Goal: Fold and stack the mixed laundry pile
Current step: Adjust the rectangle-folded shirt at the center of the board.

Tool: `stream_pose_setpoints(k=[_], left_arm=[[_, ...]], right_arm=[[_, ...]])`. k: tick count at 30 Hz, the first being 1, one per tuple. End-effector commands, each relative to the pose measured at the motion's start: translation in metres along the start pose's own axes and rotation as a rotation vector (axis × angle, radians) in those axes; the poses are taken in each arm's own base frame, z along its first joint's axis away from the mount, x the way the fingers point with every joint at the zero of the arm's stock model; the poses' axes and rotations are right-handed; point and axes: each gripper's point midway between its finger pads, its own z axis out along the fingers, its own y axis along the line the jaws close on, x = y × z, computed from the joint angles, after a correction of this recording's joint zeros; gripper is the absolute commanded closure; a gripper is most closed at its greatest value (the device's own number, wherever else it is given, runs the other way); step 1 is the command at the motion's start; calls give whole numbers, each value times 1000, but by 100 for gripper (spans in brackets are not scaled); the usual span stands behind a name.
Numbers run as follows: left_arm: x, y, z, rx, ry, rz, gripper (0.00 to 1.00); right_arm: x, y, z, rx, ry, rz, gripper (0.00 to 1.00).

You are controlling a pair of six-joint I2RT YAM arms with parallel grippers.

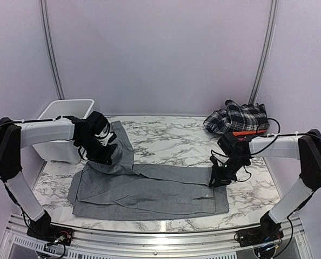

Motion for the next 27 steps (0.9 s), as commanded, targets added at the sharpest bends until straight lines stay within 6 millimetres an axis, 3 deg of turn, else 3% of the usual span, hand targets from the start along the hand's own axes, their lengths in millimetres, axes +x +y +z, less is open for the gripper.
stream_pose_setpoints(k=[1, 6, 17, 22, 27], left_arm=[[-7, -2, 0, 3, -14, 6, 100], [-7, -1, 0, 1, -15, 9, 100], [-16, -11, -26, 35, -80, 10, 100], [4, -5, -22, 13, -33, 4, 100], [28, 1, -16, -2, 7, -16, 100]], right_arm=[[-19, 2, -7, 4, -64, -4, 81], [-22, 0, -11, 18, -68, -14, 100], [-28, -3, -41, 74, -120, -30, 100], [-23, -12, -46, 109, -114, -32, 100], [-12, -23, -33, 109, -77, -33, 100]])
